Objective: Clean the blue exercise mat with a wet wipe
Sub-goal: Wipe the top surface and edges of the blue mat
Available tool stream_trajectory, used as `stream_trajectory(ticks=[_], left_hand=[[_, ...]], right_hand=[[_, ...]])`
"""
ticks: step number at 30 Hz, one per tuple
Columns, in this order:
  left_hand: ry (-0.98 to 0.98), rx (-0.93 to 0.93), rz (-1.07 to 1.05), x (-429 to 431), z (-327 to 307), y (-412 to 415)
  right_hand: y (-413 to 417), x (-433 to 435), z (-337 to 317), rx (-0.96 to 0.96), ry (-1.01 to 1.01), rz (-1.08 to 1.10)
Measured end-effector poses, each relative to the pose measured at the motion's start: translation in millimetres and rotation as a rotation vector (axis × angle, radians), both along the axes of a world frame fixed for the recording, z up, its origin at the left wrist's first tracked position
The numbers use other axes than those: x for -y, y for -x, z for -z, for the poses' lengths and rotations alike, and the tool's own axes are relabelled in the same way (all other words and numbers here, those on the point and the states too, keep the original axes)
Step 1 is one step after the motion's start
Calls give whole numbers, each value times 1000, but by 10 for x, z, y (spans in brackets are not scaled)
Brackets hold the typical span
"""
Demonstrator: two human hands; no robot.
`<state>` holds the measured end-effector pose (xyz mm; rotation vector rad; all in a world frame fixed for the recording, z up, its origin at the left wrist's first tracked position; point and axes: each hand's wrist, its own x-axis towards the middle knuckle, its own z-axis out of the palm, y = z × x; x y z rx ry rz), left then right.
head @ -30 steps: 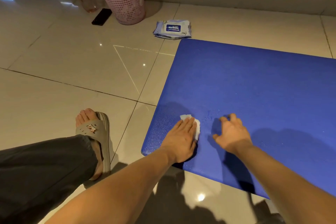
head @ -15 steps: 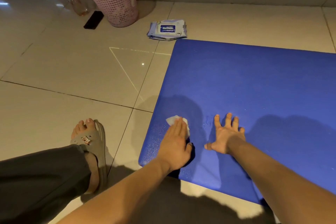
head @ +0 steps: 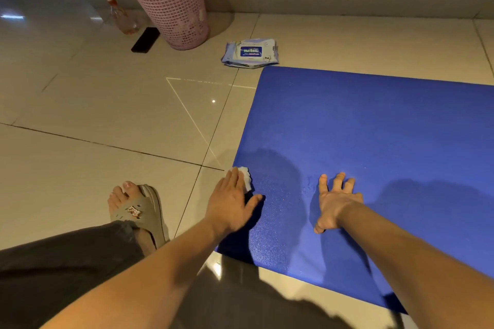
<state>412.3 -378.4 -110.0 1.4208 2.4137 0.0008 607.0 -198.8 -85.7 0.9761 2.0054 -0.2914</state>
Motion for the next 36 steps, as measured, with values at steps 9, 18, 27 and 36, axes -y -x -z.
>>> stream_trajectory(ticks=[9, 18, 27, 36], left_hand=[[1, 32, 494, -317, 67, -582], [-1, 38, -84, -348, 27, 199], [-8, 83, 355, -558, 26, -612], [81, -46, 28, -597, 22, 241]], right_hand=[[9, -14, 12, 7, 0, 13], [44, 2, 14, -8, 20, 19], [49, 2, -14, -8, 25, 30], [35, 8, -47, -40, 42, 33]])
